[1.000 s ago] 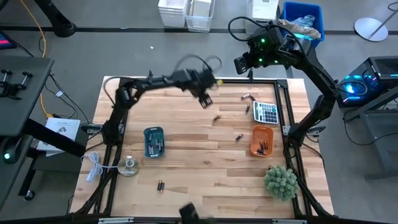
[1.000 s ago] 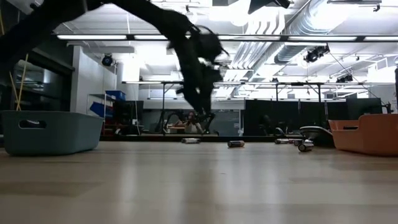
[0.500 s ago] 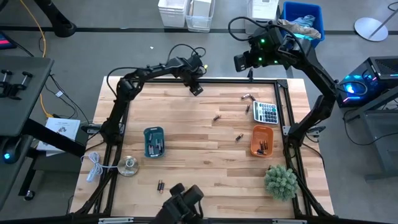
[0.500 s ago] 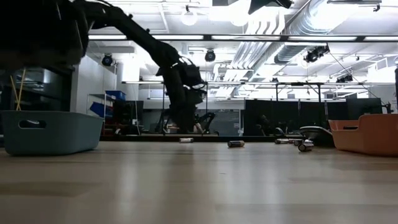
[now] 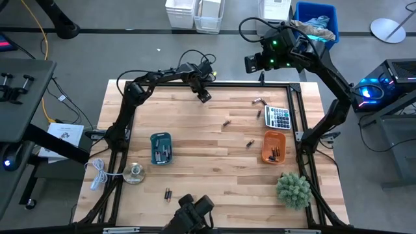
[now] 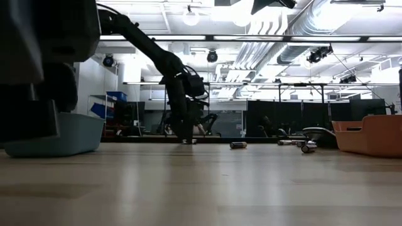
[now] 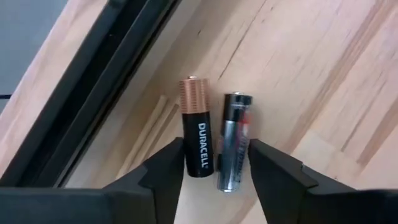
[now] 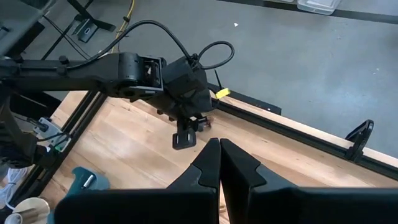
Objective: Sort batteries
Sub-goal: Put the silver battery into the blue bin
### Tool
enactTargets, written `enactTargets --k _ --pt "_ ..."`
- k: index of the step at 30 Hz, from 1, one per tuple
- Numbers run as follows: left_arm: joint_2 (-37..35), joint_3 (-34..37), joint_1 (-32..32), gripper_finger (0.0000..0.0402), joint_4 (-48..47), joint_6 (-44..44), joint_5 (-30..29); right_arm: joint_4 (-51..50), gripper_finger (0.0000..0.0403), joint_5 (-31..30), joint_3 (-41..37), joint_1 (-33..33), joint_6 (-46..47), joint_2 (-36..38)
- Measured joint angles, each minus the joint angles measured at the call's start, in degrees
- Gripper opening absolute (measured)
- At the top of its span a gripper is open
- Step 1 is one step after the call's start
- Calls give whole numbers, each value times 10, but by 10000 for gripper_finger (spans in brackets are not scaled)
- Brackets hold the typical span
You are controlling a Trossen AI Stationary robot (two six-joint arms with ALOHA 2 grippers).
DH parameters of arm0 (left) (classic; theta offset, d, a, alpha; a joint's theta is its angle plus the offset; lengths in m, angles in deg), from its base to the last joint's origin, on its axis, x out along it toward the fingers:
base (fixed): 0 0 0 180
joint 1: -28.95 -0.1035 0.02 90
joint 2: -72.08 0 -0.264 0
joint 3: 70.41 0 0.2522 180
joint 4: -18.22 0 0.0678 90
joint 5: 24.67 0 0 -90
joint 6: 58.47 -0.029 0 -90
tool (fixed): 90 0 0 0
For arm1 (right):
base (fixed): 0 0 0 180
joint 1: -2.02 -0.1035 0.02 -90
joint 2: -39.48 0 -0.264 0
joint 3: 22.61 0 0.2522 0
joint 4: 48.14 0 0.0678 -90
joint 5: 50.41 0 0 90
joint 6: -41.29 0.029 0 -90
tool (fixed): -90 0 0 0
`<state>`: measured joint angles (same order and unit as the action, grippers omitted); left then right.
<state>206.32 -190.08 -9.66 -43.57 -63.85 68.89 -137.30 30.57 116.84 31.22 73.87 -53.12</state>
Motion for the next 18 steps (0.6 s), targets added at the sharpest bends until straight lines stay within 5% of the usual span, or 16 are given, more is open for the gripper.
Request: enactTargets --k 14,18 --pt "1 1 7 14 -61 -5 27 -1 0 -1 0 0 -14 0" --pt "0 14 25 5 -69 -9 -9 -2 0 -7 0 0 -15 0"
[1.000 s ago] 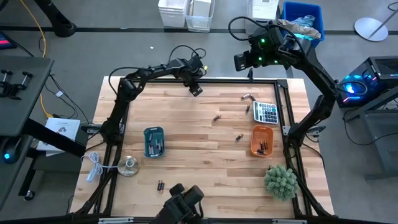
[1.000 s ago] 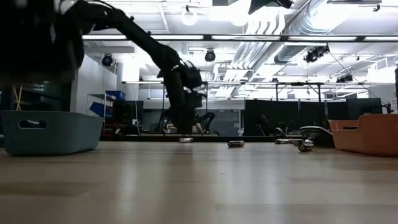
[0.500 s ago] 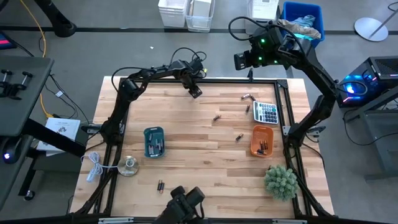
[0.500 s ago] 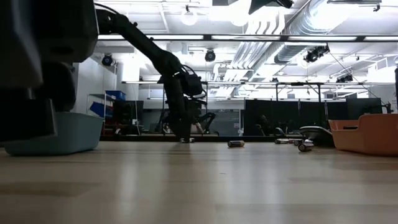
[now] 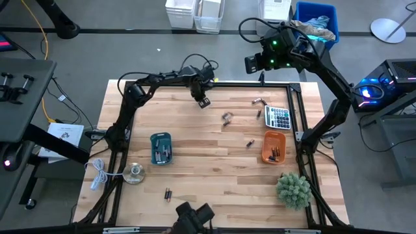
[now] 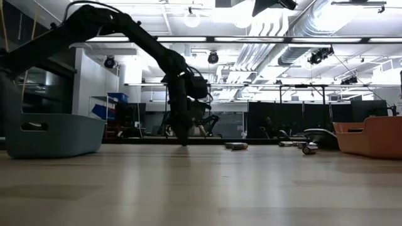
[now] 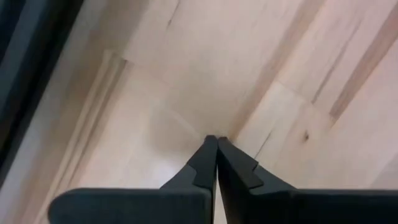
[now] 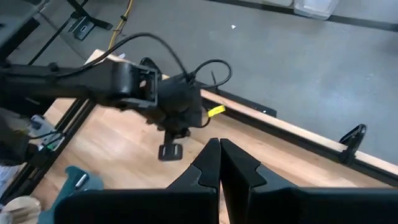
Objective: Sort batteries
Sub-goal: Put the silver battery into the blue bin
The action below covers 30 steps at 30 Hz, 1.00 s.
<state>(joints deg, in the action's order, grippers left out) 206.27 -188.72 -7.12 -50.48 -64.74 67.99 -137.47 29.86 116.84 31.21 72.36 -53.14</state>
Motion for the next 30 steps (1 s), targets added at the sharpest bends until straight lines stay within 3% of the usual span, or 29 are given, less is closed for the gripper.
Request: enactTargets --k 11,14,18,23,26,30 --pt "-12 -25 -15 0 -37 -21 -25 -55 0 13 0 0 -17 -4" --pt "-41 -51 -41 0 -38 -4 22 -87 0 16 -43 -4 -59 -10" --pt "-154 -50 -52 0 -43 -6 124 -52 3 51 -187 -21 -127 -13" --pt "-315 66 -24 0 33 -7 198 5 43 168 -392 -53 -186 -12" --pt "-441 195 6 0 157 25 239 58 88 200 -485 -88 -202 -12" --pt "-570 391 65 0 323 140 225 55 144 228 -574 -169 -246 -12"
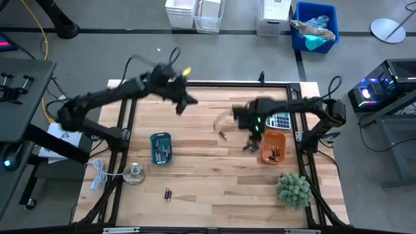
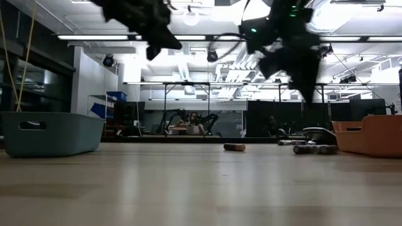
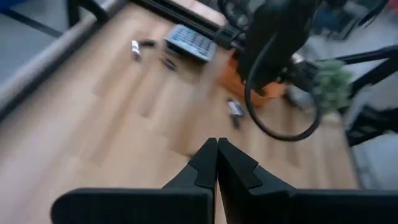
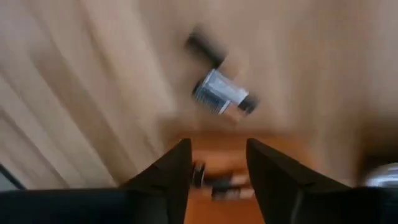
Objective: Sort batteries
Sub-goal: Put the silver battery into the blue bin
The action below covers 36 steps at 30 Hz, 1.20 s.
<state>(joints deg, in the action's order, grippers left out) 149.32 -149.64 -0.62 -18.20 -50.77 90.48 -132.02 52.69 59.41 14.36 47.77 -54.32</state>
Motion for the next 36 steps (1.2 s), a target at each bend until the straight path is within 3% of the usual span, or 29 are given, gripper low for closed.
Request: enactTargets --k 4,8,12,21,26,30,34,36 --pt "-102 133 48 0 159 89 -74 37 165 -24 -64 -92 -7 0" --pt "-140 207 73 0 218 146 -144 150 167 -102 -97 -163 21 0" --pt "-154 216 76 0 233 171 -157 252 167 -148 -118 -205 30 -5" --pt "-151 217 76 0 226 172 -158 254 167 -208 -135 -254 6 -76" --pt "-152 217 76 0 224 172 -158 258 164 -211 -134 -257 12 -93" --pt "-152 217 76 0 225 171 -158 253 128 -217 -128 -255 -7 -94" --pt "-152 217 76 0 225 171 -166 251 29 -203 -101 -239 -31 -99" --pt "-152 217 76 0 225 171 -167 250 16 -213 -73 -224 -44 -103"
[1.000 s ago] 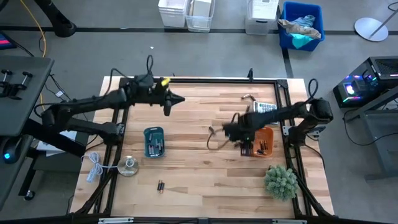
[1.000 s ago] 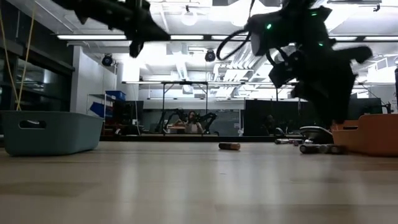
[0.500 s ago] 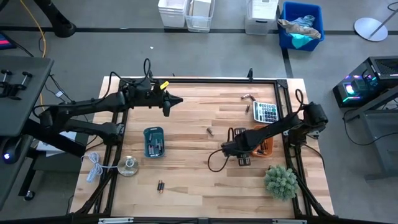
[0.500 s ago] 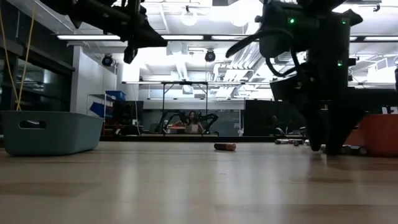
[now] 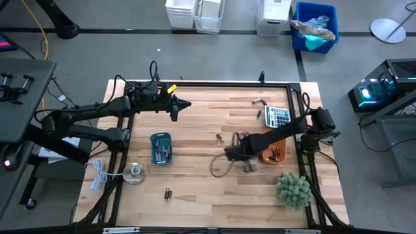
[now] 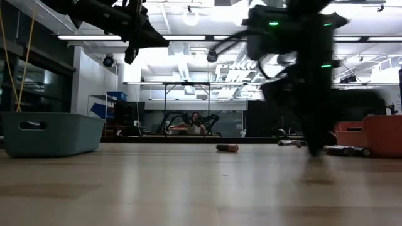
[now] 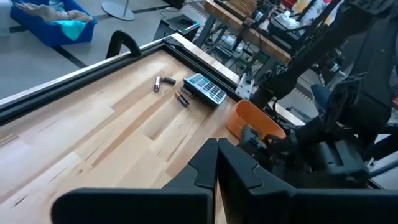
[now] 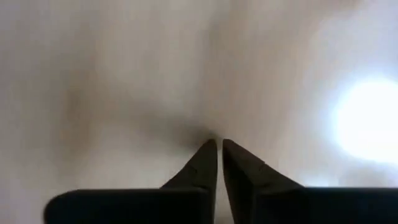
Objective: Sort batteries
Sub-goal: Put the silver battery into the blue bin, then put the black battery into the orange bin
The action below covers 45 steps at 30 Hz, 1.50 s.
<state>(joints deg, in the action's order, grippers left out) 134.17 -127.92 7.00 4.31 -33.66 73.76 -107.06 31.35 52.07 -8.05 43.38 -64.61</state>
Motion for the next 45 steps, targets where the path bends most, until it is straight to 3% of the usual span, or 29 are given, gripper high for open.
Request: enactTargets --k 2,4,8,12,15,18,23,25,27,29,33,37,40,45 --pt "0 0 0 0 1 -3 0 40 33 -44 44 21 -10 -3" --pt "0 0 0 0 0 -11 0 57 57 -52 80 46 -5 4" --pt "0 0 -1 0 -1 -13 -1 132 108 23 125 99 55 -10" --pt "0 0 -1 0 -2 -10 -1 115 157 -11 154 132 111 -41" --pt "0 0 -1 0 -2 -8 -1 102 174 12 160 145 144 -71" --pt "0 0 -1 0 -1 -2 -1 93 176 38 162 145 185 -98" --pt "0 0 -1 0 -1 1 -1 86 170 18 167 137 264 -150" --pt "0 0 -1 0 0 1 -1 87 145 34 167 138 278 -157" --pt "-2 0 -1 0 1 1 -1 86 92 45 167 139 281 -156" --pt "-3 -2 -1 0 6 1 -1 79 37 61 164 141 262 -141" --pt "-3 -18 -1 0 9 -1 -1 -12 35 84 157 147 241 -80" --pt "-3 -36 -2 0 10 -31 0 -89 35 60 154 150 237 28" --pt "-3 -45 -4 0 14 -49 0 -156 35 51 121 150 286 108" --pt "-3 -47 -13 0 16 -50 -1 -288 35 79 17 119 443 251"
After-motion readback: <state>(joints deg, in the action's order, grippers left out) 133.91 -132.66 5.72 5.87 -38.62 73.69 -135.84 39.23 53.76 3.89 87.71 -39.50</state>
